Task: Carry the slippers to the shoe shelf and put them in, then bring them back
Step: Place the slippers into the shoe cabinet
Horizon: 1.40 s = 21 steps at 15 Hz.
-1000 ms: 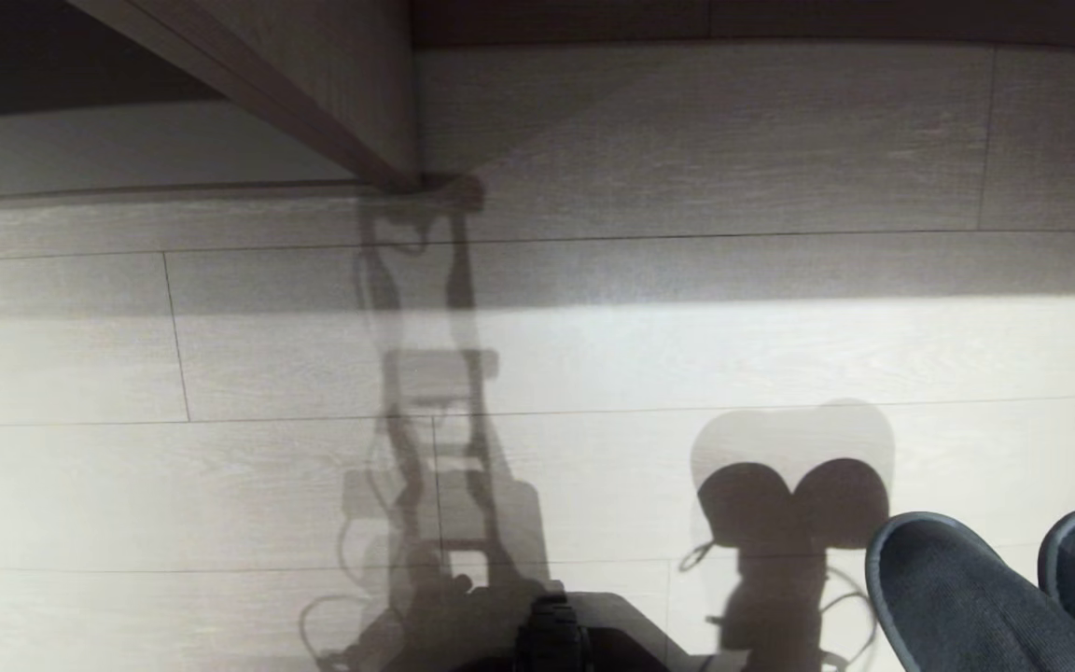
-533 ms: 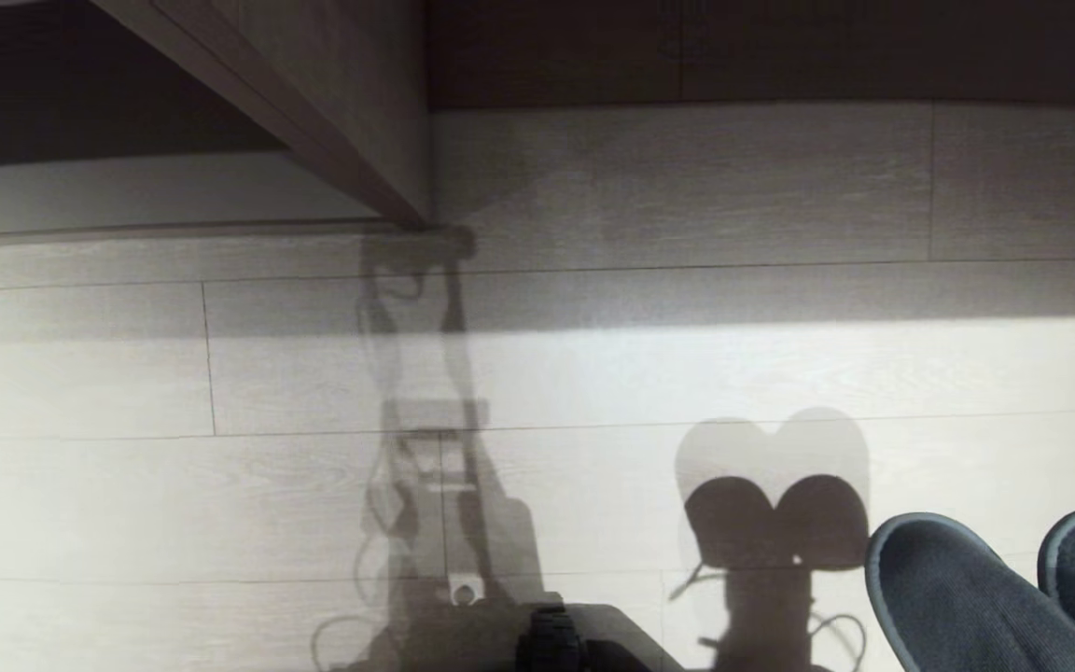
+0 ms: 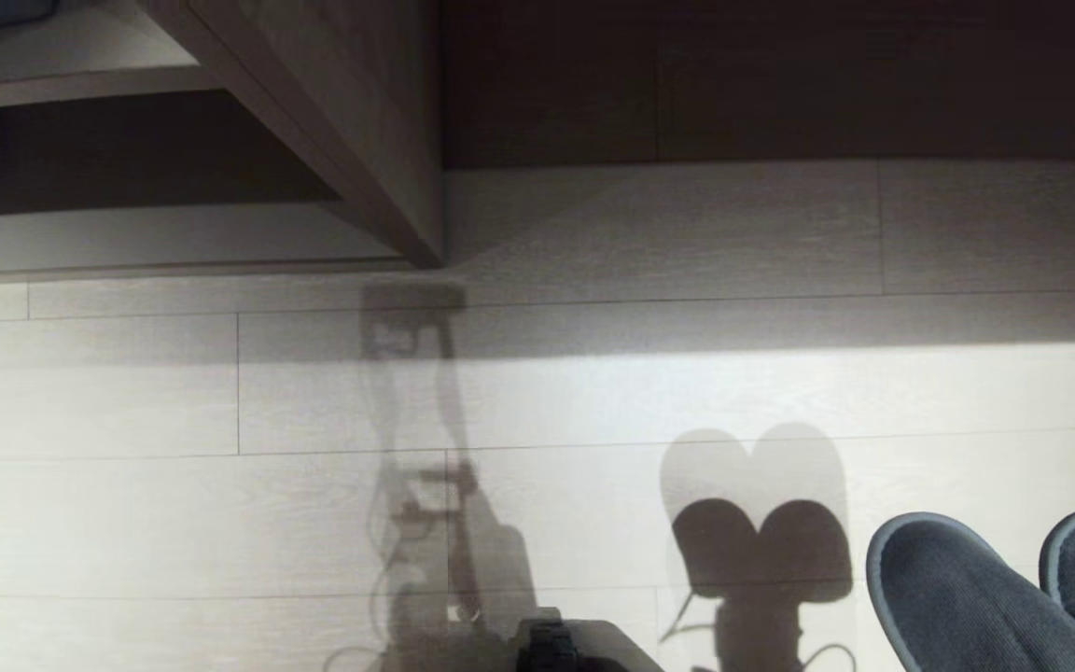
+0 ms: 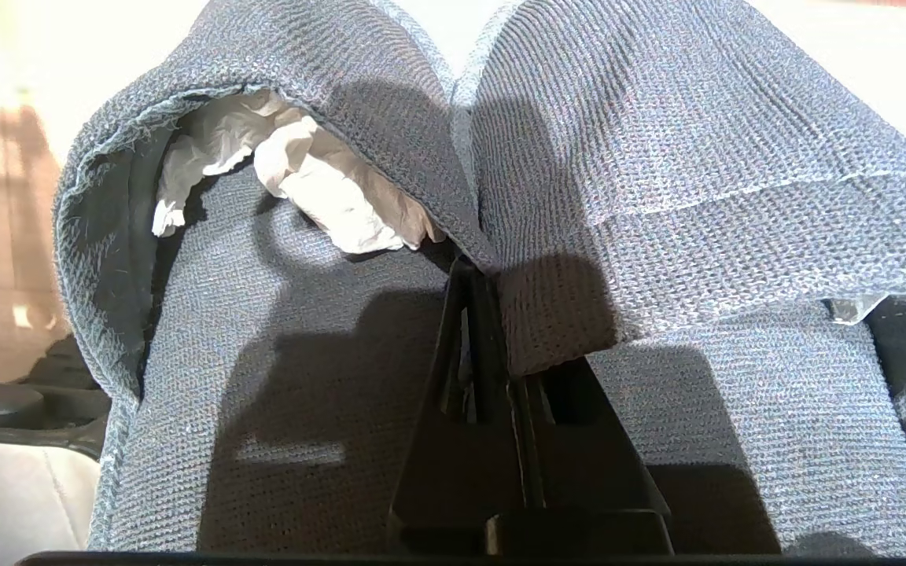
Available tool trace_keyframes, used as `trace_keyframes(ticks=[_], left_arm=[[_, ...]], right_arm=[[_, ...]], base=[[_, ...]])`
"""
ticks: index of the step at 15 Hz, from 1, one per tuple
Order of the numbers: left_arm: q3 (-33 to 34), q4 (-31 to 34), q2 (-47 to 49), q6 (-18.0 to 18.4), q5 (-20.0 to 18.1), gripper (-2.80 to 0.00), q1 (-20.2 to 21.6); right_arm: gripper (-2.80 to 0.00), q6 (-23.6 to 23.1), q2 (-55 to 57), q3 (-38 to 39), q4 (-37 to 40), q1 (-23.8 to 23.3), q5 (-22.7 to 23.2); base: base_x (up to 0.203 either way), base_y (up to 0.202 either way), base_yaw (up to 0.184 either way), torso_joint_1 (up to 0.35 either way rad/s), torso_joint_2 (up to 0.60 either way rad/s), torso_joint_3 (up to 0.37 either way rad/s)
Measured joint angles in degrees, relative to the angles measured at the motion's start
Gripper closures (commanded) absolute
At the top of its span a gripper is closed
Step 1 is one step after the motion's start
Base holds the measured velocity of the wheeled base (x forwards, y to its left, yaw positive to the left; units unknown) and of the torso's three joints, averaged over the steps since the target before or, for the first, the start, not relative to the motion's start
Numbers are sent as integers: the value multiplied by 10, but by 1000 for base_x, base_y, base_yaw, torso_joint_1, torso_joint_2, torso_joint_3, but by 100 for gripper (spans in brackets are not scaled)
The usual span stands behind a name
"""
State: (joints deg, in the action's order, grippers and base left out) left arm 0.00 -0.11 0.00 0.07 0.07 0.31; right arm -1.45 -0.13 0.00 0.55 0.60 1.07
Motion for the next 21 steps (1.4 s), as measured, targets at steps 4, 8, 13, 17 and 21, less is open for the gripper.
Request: trace_keyframes(ticks=[4, 8, 13, 17, 21], left_arm=[[-1, 1, 0, 2, 0, 0, 0], [-1, 1, 0, 2, 0, 0, 0], [-1, 2, 0, 2, 1, 0, 0], [-2, 5, 0, 2, 1, 0, 0], [-2, 4, 0, 2, 1, 0, 0]], right_arm=[[0, 0, 0, 0, 0, 0, 0], [0, 0, 0, 0, 0, 0, 0], [0, 0, 0, 0, 0, 0, 0], [0, 0, 0, 0, 0, 0, 0], [0, 0, 0, 0, 0, 0, 0]], base=[[0, 0, 0, 1, 0, 204], [0, 0, 0, 3, 2, 201], [0, 0, 0, 3, 1, 203], [0, 0, 0, 2, 1, 204], [0, 0, 0, 3, 0, 200]])
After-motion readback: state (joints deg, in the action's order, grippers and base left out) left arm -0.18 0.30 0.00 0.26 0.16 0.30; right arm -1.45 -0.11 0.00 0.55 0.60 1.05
